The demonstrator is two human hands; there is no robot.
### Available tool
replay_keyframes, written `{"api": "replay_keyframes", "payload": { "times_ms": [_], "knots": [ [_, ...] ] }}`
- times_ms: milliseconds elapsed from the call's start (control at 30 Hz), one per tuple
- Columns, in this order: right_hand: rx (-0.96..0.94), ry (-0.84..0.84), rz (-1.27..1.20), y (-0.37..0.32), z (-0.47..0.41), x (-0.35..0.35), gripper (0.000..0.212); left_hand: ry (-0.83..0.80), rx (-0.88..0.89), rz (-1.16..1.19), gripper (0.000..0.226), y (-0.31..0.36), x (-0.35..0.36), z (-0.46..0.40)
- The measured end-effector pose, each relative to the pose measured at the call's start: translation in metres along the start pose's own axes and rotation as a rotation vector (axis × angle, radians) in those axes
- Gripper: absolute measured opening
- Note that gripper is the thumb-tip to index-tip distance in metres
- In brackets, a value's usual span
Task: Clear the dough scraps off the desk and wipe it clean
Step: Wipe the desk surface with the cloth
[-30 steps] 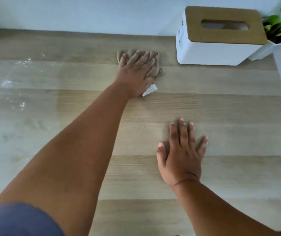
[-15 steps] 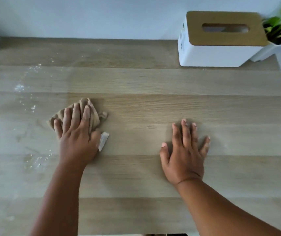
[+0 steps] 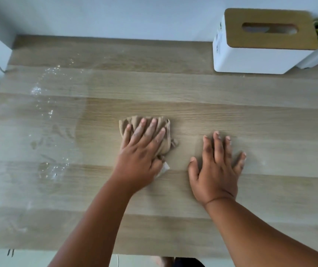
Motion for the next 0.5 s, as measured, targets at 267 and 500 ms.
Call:
{"api": "replay_keyframes", "payload": {
  "times_ms": [267,500],
  "knots": [
    [0.001,-0.011,-0.006,0.000,0.001,0.001,0.072,-0.003,-0.210,0.019,0.079,-0.049,-0.003,0.033],
    [-0.006,-0.061,0.015,-0.001,0.000,0.001,0.075,-0.111,-0.424,0.025,0.085,-0.060,0.006,-0.116]
  ]
}}
Point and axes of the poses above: each hand's wrist, its own z-axis away from the middle knuckle, its own x-axis out of the palm, y = z × x, the point moved 9 cm from there along -z, towards the middle knuckle, and after that the axes turned 4 degrees about -z, right-handed, at the moved point
